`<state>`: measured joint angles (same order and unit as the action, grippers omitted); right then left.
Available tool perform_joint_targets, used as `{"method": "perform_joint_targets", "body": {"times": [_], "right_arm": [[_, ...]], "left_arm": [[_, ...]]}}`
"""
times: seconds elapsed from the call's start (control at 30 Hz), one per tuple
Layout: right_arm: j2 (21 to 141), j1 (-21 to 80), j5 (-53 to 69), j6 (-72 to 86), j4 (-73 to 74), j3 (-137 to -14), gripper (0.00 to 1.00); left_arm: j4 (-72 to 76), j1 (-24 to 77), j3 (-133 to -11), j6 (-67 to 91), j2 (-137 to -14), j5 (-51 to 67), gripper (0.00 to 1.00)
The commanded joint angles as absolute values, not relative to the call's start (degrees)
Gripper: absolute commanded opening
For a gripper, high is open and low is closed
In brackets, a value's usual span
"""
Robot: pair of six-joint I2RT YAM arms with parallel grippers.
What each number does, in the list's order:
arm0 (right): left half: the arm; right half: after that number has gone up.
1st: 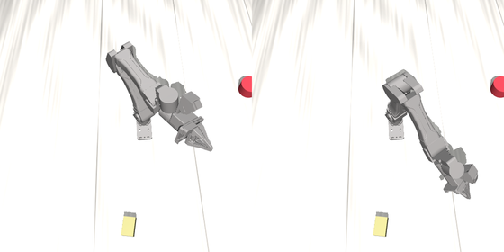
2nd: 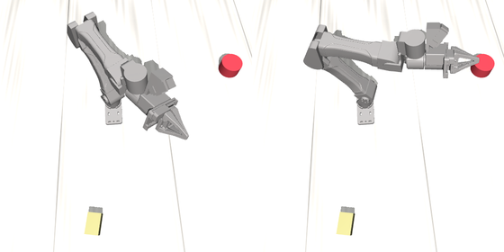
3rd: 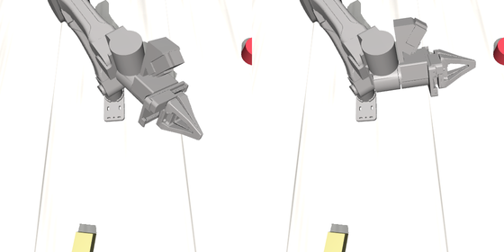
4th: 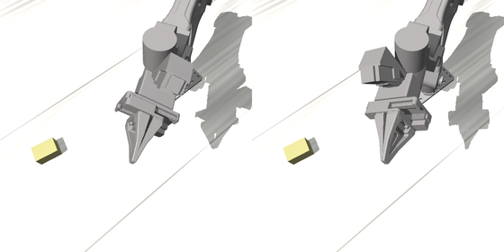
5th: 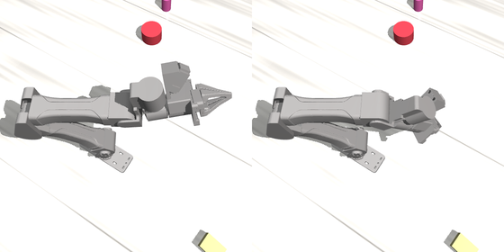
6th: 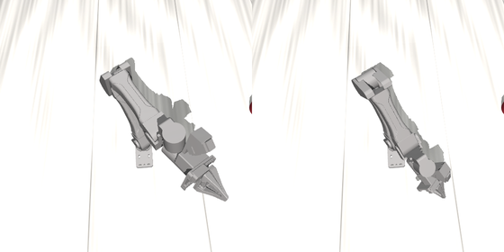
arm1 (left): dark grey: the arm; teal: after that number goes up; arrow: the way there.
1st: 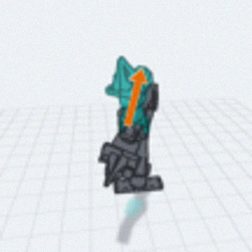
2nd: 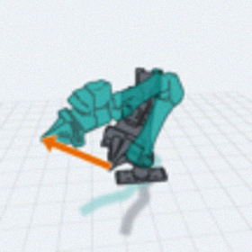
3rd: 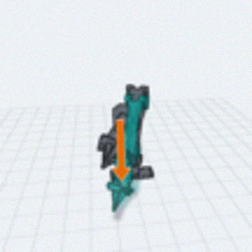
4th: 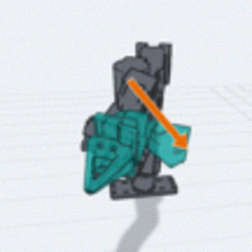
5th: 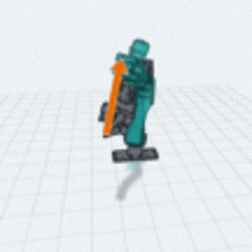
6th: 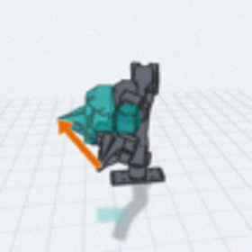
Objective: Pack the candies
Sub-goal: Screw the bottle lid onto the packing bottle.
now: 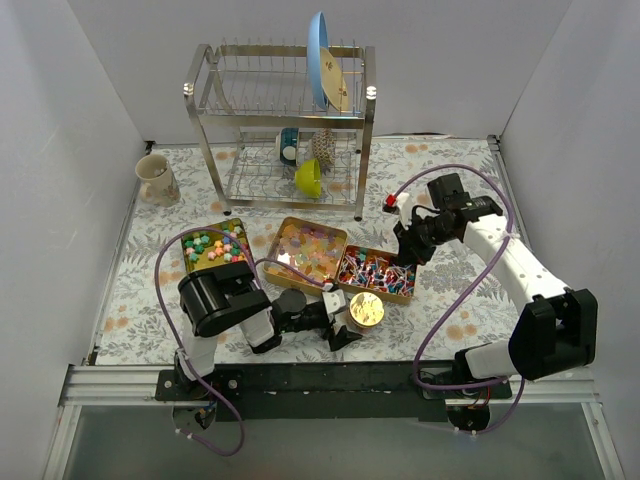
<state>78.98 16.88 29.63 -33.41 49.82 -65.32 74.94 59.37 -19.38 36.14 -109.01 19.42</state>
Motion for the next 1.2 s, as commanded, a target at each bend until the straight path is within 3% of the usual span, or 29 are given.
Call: {"method": "perform_joint_targets", "body": {"times": [0.0,0.3,0.5,1.0,1.17], "right_arm": [[78.66,16.70,35.24,-33.05,53.43,-63.11,0.01],[78.49,20.03,40.60,-41.48,58.97,-64.60,0.01],[77.87,31.10,41.92,-39.29,53.53,-60.83,0.01],[86.83,38.58,42.19,-43.15,45.71,-58.19,0.01],[88.50,39.99,42.71,-44.21,44.56,-57.92,0.01]], "left_arm": [[86.92,60.38,-21.00,33.93,-112.93,20.74,0.94],[96.50,61.61,-20.22,34.80,-119.44,19.78,0.88],[99.31,62.14,-17.93,34.19,-120.58,19.60,0.74],[101.51,63.90,-17.93,32.08,-122.78,16.17,0.69],[101.16,63.90,-17.93,32.08,-122.70,14.68,0.30]]}}
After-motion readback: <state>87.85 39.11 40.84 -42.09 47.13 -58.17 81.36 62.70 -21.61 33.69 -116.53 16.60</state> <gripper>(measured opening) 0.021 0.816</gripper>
